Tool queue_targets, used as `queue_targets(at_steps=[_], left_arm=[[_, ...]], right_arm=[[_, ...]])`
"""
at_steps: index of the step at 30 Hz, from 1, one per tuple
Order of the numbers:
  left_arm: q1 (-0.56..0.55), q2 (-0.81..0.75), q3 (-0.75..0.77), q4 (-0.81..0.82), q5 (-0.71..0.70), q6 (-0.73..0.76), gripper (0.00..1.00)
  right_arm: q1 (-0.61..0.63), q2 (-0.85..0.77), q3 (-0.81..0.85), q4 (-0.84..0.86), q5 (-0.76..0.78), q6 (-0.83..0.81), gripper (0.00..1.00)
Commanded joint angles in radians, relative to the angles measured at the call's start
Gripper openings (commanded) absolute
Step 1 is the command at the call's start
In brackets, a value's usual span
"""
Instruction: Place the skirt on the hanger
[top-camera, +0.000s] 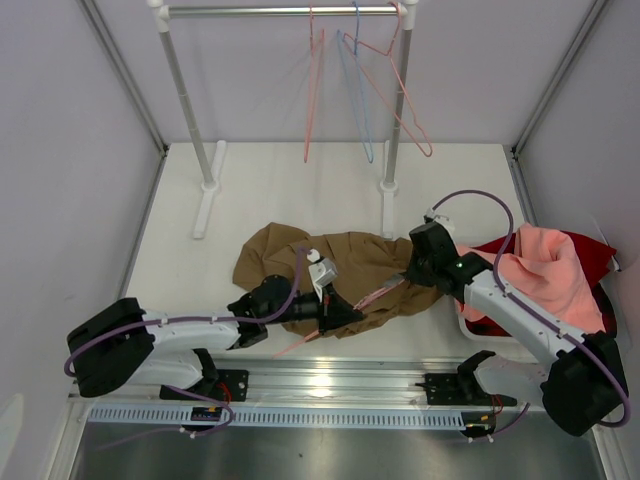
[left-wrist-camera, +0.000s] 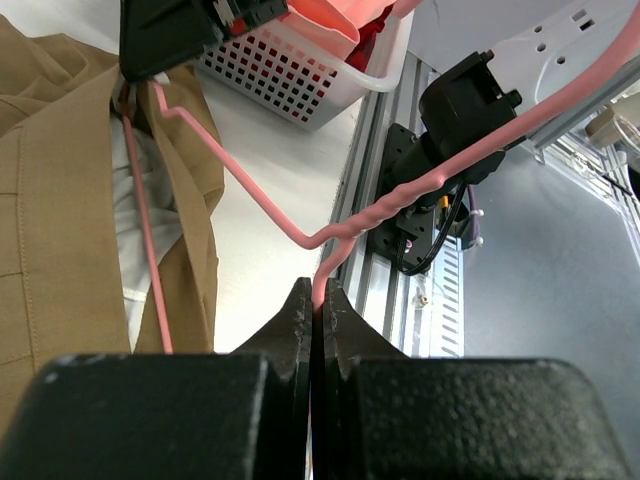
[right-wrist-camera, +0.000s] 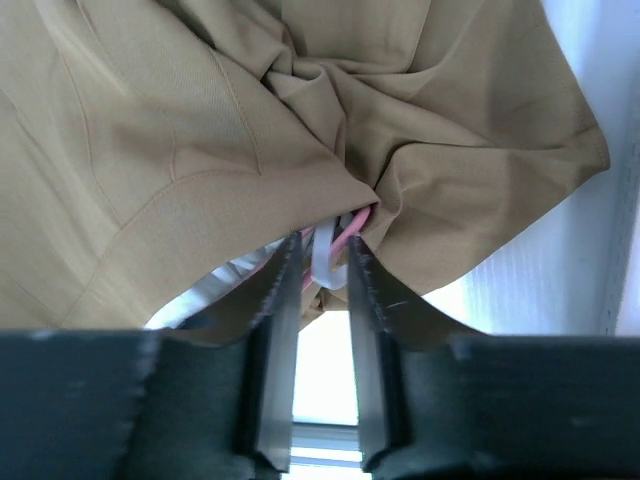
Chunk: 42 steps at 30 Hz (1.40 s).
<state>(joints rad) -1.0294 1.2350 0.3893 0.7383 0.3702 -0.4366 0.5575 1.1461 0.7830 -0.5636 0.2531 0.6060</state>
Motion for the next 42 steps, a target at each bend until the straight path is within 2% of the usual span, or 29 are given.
queue_targets(at_steps=[1, 6, 9, 17, 18, 21, 22, 24, 36, 42], left_arm=[[-0.009, 0.003, 0.049, 0.15, 0.007, 0.021, 0.0], [-0.014, 0.02, 0.059, 0.159, 0.006, 0.022, 0.0], [-0.018, 0.023, 0.069, 0.158, -0.002, 0.029, 0.0], [-0.021, 0.038, 0.06, 0.184, -0.019, 0.03, 0.0], [-0.021, 0.038, 0.066, 0.187, -0.025, 0.03, 0.0], [-0.021, 0.05, 0.062, 0.197, -0.028, 0.029, 0.0], [-0.021, 0.053, 0.06, 0.206, -0.028, 0.027, 0.0], [-0.021, 0.064, 0.053, 0.217, -0.031, 0.021, 0.0], [-0.021, 0.124, 0.02, 0.286, -0.091, -0.011, 0.0], [-0.021, 0.179, 0.011, 0.369, -0.102, -0.037, 0.0]], right_arm=[[-0.01, -0.002, 0.054, -0.015, -0.012, -0.02, 0.2], [-0.011, -0.002, 0.079, -0.033, -0.026, -0.028, 0.1], [-0.011, -0.005, 0.085, -0.044, -0.032, -0.022, 0.1], [-0.011, -0.023, 0.091, -0.059, -0.037, -0.022, 0.19], [-0.01, -0.022, 0.091, -0.061, -0.029, -0.02, 0.27], [-0.011, -0.02, 0.082, -0.082, 0.014, -0.005, 0.39], [-0.011, -0.023, 0.078, -0.084, 0.024, 0.0, 0.48], [-0.011, -0.037, 0.068, -0.091, 0.063, 0.023, 0.55], [-0.014, -0.167, 0.01, -0.094, 0.146, 0.097, 0.6], [-0.014, -0.158, -0.011, -0.081, 0.133, 0.118, 0.56]])
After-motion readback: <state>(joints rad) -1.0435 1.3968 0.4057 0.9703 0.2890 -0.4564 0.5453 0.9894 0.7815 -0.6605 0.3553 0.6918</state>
